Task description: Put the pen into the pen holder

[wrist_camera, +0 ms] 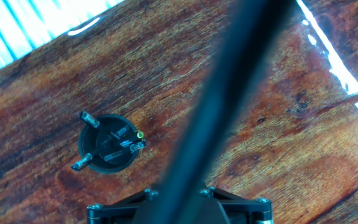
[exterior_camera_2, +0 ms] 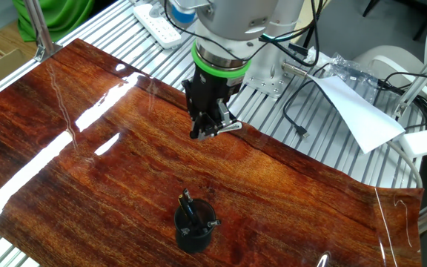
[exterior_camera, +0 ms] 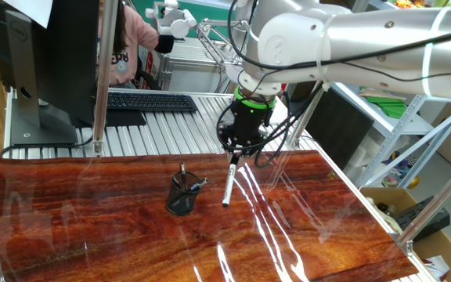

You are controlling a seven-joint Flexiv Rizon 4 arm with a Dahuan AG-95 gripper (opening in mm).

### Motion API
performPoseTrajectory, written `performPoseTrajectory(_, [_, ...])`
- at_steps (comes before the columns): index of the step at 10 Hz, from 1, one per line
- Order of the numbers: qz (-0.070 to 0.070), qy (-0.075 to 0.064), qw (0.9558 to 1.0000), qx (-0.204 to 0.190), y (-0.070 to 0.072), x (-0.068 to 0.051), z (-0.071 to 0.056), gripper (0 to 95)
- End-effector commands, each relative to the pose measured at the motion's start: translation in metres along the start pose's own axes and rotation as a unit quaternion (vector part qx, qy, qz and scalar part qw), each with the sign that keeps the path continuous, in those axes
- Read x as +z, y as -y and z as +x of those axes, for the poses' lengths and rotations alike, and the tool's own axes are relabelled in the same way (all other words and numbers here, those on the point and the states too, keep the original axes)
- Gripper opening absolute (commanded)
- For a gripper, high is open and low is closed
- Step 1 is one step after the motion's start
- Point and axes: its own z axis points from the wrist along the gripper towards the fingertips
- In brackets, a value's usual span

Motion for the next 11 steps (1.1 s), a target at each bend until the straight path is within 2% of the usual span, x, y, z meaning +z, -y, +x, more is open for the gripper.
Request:
performPoseTrajectory(1, [-0.001,0.003,0.9991,-0.042,-0.0007,-0.0015,0.004,0.0])
performPoseTrajectory(3, [0.001,0.005,0.9983,-0.058,-0.0026,-0.0033,0.0074,0.0])
performPoseTrajectory(5, [0.004,-0.01,0.9968,-0.079,-0.0028,-0.0036,0.0079,0.0])
performPoseTrajectory(7, [0.001,-0.013,0.9966,-0.081,-0.0028,-0.0036,0.0079,0.0])
performPoseTrajectory(9, [-0.003,-0.026,0.9957,-0.089,-0.0029,-0.0034,0.0079,0.0])
performPoseTrajectory(11, [-0.009,-0.03,0.9955,-0.089,-0.0028,-0.0032,0.0077,0.0])
